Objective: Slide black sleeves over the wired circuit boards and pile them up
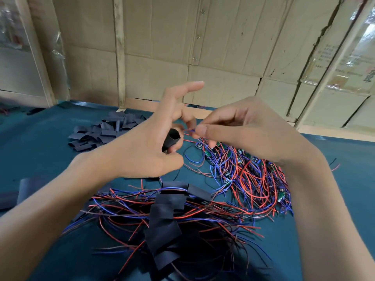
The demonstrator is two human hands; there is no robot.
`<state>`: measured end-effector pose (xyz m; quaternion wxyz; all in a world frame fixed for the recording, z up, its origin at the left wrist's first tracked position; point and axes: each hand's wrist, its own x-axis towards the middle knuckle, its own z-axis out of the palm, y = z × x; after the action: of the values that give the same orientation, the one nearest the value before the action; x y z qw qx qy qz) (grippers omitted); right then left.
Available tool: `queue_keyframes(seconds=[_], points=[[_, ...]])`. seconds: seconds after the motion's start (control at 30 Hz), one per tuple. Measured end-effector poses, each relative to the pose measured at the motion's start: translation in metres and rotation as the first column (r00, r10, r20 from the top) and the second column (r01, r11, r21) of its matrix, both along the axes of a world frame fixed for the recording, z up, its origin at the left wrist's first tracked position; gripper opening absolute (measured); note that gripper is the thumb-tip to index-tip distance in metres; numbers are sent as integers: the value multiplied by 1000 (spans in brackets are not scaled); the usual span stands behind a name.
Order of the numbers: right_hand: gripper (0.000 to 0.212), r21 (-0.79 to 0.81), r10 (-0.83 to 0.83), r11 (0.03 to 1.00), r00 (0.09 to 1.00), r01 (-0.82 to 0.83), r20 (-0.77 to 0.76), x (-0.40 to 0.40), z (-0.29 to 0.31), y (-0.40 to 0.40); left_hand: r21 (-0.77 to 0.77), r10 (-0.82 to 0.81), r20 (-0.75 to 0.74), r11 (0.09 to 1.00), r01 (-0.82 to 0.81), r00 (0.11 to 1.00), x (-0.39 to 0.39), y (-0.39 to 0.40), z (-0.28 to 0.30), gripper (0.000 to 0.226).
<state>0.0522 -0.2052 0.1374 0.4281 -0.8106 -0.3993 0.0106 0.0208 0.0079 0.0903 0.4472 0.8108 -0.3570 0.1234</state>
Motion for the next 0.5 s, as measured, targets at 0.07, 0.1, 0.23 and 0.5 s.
queue_keyframes(seconds=[0.07,0.1,0.23,0.5], points=[[9,-23,2,1000,1000,-2,15,-3,0,6,-14,-11,55,1000,12,998,1,-1,-1,109],[8,-40,4,999,1000,-3,23,-4,-1,8,-6,0,82,1000,0,997,2,-1,-2,108],[2,-96,-31,995,997,38,68,-3,-7,16,87,74,186,992,-91,980,1,-5,-3,111],[36,28,-109,994,993,110,-42,2,-13,29,-70,141,139,989,-133,980,2,-8,-2,66]])
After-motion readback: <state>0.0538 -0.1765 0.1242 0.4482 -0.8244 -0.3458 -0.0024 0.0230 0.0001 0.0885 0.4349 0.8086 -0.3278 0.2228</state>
